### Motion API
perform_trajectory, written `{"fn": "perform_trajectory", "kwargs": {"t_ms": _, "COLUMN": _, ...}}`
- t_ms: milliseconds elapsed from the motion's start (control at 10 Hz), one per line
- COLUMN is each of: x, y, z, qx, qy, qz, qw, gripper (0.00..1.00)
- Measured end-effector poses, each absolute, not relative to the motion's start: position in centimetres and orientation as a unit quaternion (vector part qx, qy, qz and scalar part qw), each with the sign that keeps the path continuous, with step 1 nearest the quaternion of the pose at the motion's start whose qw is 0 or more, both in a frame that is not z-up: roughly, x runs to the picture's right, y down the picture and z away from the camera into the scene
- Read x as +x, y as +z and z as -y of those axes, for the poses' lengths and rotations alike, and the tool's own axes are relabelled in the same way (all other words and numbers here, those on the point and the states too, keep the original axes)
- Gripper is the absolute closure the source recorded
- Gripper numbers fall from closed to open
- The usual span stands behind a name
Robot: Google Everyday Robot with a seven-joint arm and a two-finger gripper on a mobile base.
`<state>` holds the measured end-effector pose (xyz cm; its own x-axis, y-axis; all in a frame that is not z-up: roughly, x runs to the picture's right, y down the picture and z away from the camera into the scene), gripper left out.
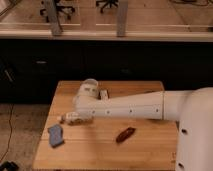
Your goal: Knock the bottle over
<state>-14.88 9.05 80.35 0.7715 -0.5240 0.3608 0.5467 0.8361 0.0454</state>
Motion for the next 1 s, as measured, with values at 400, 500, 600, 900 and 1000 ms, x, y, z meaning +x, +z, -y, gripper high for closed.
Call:
{"fn": "perform_trajectory", "kwargs": {"t_ms": 400, "x": -15.8, "y": 80.2, "z": -8.6, "qx": -0.011, "qy": -0.296, "qz": 0.189, "qw": 0.936, "gripper": 0.98}}
{"fn": "perform_trajectory", "kwargs": {"t_ms": 500, "x": -15.9, "y": 80.3, "z": -8.5, "qx": -0.007, "qy": -0.299, "qz": 0.188, "qw": 0.935, "gripper": 0.98}}
{"fn": "perform_trajectory", "kwargs": {"t_ms": 600, "x": -16.2, "y": 80.3, "z": -8.4, "qx": -0.004, "qy": -0.302, "qz": 0.19, "qw": 0.934, "gripper": 0.98}}
{"fn": "perform_trajectory", "kwargs": {"t_ms": 900, "x": -17.0, "y": 80.1, "z": -8.0, "qx": 0.007, "qy": -0.312, "qz": 0.195, "qw": 0.93, "gripper": 0.98}}
{"fn": "perform_trajectory", "kwargs": {"t_ms": 1000, "x": -17.1, "y": 80.2, "z": -7.9, "qx": 0.011, "qy": -0.315, "qz": 0.197, "qw": 0.929, "gripper": 0.98}}
